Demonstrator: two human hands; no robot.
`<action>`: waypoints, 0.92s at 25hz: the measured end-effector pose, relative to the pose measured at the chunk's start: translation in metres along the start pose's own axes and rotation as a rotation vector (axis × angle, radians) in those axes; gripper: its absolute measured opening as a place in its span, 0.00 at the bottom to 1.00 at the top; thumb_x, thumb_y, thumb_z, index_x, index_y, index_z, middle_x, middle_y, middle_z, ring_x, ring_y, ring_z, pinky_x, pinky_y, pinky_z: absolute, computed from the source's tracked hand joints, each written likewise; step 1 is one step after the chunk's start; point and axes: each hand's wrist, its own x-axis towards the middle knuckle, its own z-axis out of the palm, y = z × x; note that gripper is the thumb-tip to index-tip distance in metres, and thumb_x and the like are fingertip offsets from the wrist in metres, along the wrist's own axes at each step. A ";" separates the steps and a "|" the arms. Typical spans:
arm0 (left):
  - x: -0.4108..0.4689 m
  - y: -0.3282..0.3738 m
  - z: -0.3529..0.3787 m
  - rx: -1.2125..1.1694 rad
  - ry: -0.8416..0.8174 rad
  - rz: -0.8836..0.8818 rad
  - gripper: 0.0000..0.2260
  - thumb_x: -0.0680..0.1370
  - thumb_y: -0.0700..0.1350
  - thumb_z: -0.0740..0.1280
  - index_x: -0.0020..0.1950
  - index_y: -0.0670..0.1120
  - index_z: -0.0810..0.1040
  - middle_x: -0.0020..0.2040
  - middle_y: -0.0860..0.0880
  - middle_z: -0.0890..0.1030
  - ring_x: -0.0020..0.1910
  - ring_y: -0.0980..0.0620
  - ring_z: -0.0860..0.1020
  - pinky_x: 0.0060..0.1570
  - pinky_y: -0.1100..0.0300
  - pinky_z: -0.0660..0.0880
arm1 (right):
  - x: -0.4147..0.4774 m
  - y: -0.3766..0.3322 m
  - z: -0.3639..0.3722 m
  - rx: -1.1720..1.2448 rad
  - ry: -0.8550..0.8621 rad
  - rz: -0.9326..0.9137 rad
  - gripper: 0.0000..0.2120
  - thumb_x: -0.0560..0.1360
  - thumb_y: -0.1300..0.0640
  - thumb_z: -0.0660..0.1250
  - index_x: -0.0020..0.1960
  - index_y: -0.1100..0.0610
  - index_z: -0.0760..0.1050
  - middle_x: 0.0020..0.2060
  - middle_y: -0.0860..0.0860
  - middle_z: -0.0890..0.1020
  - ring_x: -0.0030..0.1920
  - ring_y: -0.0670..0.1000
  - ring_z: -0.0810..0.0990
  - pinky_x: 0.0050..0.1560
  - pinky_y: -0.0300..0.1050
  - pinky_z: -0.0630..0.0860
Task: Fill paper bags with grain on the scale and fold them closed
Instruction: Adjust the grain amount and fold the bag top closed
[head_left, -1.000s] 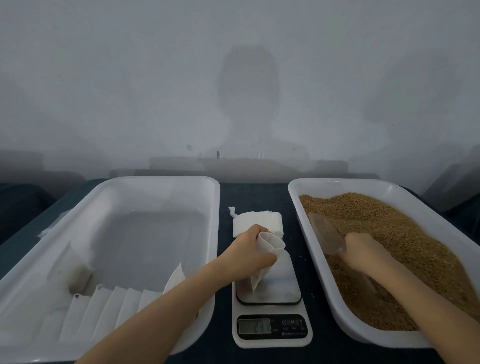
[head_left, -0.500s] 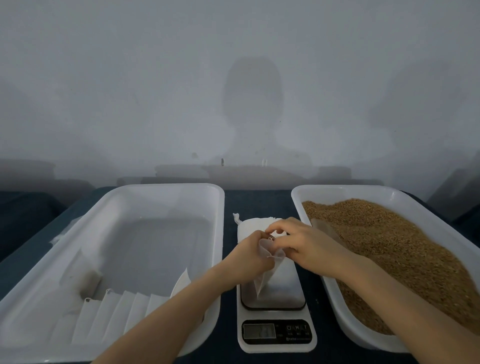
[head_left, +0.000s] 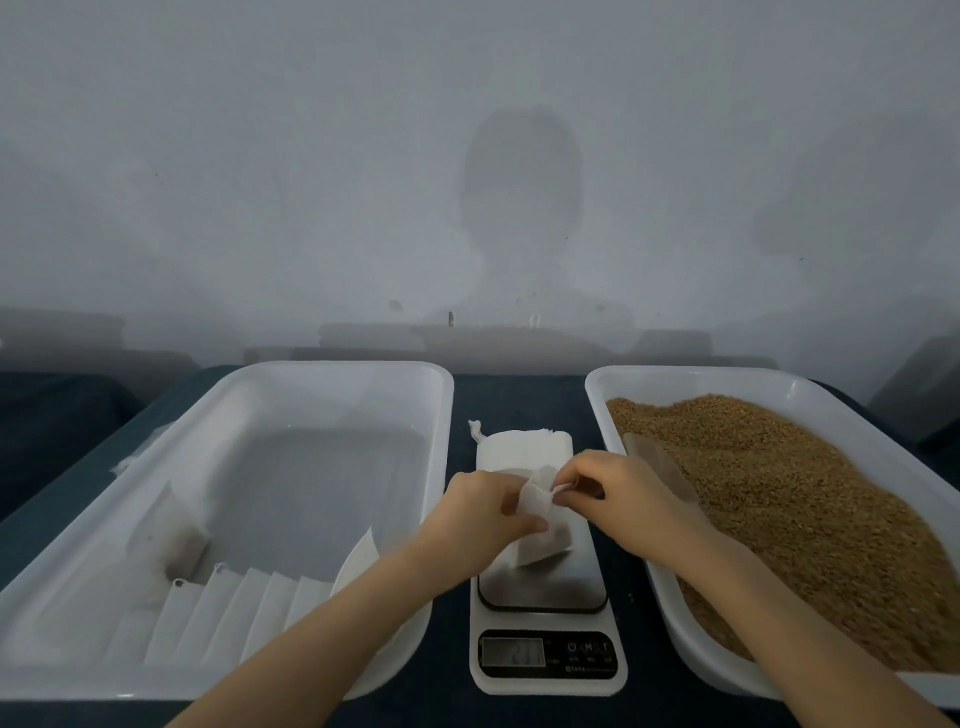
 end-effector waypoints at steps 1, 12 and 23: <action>0.000 0.001 0.000 0.001 0.043 0.014 0.09 0.76 0.50 0.70 0.51 0.47 0.83 0.42 0.51 0.82 0.40 0.56 0.78 0.40 0.73 0.71 | -0.001 -0.001 0.000 0.013 0.018 0.003 0.03 0.74 0.53 0.69 0.47 0.51 0.78 0.40 0.41 0.78 0.43 0.37 0.76 0.43 0.28 0.71; 0.005 -0.007 -0.017 -0.099 0.136 -0.039 0.05 0.75 0.47 0.71 0.46 0.47 0.84 0.35 0.59 0.79 0.35 0.63 0.77 0.34 0.79 0.67 | -0.009 -0.004 -0.009 0.069 0.171 0.104 0.02 0.71 0.57 0.72 0.43 0.51 0.81 0.34 0.39 0.78 0.40 0.32 0.75 0.40 0.24 0.69; 0.004 -0.012 -0.007 -0.008 0.128 0.019 0.07 0.77 0.45 0.69 0.52 0.46 0.84 0.44 0.50 0.83 0.40 0.58 0.77 0.38 0.79 0.67 | -0.016 -0.001 -0.002 0.010 0.114 0.145 0.07 0.74 0.53 0.69 0.51 0.52 0.80 0.39 0.43 0.80 0.40 0.37 0.77 0.40 0.23 0.68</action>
